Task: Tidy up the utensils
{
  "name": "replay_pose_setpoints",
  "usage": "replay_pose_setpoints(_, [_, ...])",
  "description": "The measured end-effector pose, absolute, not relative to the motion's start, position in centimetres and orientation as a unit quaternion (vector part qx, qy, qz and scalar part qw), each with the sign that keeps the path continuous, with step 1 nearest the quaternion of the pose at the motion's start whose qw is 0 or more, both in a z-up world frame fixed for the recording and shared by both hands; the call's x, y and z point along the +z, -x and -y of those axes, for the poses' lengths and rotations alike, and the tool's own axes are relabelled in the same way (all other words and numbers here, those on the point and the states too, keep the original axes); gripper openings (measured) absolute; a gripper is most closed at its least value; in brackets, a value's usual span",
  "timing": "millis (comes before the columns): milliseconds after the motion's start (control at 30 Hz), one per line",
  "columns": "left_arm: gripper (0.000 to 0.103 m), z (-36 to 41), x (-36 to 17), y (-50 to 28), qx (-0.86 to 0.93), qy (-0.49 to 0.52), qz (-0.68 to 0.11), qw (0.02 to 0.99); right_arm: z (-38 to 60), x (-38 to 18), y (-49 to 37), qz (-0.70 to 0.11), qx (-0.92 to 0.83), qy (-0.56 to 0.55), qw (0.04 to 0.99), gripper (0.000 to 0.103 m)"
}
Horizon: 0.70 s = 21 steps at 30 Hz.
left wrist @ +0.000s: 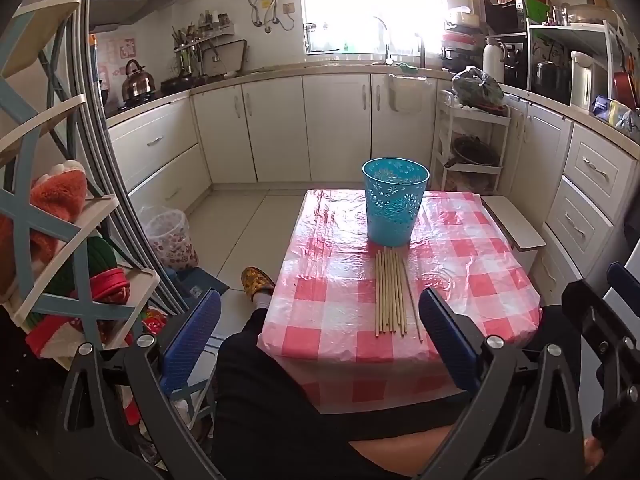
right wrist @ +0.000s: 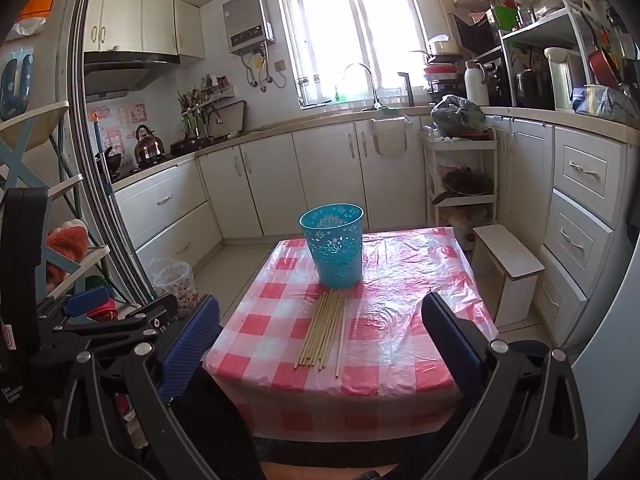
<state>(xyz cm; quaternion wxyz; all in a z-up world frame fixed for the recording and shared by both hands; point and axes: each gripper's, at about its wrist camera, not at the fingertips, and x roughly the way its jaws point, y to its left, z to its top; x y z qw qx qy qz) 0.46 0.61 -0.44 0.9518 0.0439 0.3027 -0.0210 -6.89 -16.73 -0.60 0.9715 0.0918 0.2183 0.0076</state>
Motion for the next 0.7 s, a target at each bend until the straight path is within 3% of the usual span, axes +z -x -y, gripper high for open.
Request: replay_pose_setpoints(700, [0.095,-0.85,-0.07,-0.27,-0.017,-0.042,-0.3,0.953,16.49,-0.86,7.01,-0.219,0.008,-0.093,0.971,0.097])
